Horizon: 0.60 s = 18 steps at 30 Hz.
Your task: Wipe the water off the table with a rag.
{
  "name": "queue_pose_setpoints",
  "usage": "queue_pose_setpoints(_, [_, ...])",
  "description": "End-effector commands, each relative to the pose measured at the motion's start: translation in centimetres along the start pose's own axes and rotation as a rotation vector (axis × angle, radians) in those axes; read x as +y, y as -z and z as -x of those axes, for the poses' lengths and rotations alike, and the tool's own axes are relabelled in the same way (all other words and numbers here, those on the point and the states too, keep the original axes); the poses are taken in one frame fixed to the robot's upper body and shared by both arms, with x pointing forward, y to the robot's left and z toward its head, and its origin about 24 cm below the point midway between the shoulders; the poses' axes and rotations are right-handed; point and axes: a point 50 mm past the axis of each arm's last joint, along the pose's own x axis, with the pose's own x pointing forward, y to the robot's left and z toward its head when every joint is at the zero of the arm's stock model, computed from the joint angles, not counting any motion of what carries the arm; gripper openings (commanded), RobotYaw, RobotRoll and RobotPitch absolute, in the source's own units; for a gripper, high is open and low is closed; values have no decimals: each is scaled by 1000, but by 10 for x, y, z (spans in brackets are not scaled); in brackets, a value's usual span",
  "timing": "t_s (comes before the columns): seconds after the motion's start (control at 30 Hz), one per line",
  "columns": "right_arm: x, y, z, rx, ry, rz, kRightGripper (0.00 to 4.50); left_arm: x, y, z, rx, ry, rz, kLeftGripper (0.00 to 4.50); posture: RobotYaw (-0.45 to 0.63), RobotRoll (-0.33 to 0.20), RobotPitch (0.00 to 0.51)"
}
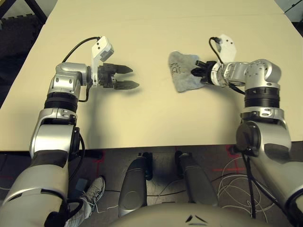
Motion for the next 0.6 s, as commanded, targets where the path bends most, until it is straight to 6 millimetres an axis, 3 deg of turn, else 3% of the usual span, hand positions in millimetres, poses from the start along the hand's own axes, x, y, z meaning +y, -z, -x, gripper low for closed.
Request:
queue_pose_setpoints(0.03, [-33, 3, 4, 7, 131, -23, 15, 1, 1, 0, 13, 0, -3, 4500, -179, 0, 274])
queue_pose_setpoints(0.13, [-44, -5, 9, -26, 172, -30, 15, 1, 1, 0, 14, -2, -4, 4500, -183, 0, 273])
queue_pose_setpoints(0.23, [-33, -11, 8, -47, 112, -28, 15, 2, 0, 0, 13, -2, -5, 4500, -184, 0, 273])
queue_pose_setpoints(0.4, [34, -22, 9, -19, -196, 8, 15, 2, -3, -1, 13, -2, -10, 4500, -181, 0, 273])
queue_pose_setpoints(0.5, [79, -18, 17, 44, -389, 39, 15, 2, -3, 0, 13, 0, -13, 4500, -179, 0, 269])
queue_pose_setpoints(0.6, [110, -8, 24, 95, -503, 73, 15, 2, -3, 0, 13, 2, -15, 4500, -176, 0, 266])
